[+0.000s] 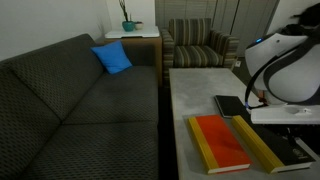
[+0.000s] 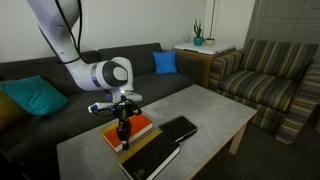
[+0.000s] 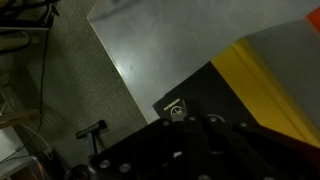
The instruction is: Close the open book on the table
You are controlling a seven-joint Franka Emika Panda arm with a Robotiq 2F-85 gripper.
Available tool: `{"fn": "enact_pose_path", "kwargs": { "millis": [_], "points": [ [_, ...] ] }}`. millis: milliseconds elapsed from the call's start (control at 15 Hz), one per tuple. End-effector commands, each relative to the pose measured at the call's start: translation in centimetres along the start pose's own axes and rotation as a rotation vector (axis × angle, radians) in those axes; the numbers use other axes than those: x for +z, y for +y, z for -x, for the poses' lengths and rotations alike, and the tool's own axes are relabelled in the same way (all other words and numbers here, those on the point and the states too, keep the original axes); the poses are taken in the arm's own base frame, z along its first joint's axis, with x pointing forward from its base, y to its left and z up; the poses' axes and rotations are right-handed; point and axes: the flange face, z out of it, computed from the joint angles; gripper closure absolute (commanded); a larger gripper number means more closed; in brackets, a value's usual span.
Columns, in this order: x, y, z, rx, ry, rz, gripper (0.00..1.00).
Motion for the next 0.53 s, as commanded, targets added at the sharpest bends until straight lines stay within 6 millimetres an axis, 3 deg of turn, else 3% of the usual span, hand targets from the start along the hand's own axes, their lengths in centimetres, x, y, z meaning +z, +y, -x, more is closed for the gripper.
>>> {"fn": "enact_pose_path", "kwargs": {
  "millis": [0, 267, 467],
  "points": [
    [-1.2, 0.1, 0.5, -0.019, 0.006, -0.098, 1.00],
    [-6.4, -1.8, 3.6, -0.199, 0.056, -0.229, 1.00],
    [-10.5, -1.5, 5.4, -0.325, 0.078, -0.287, 1.00]
  ]
}}
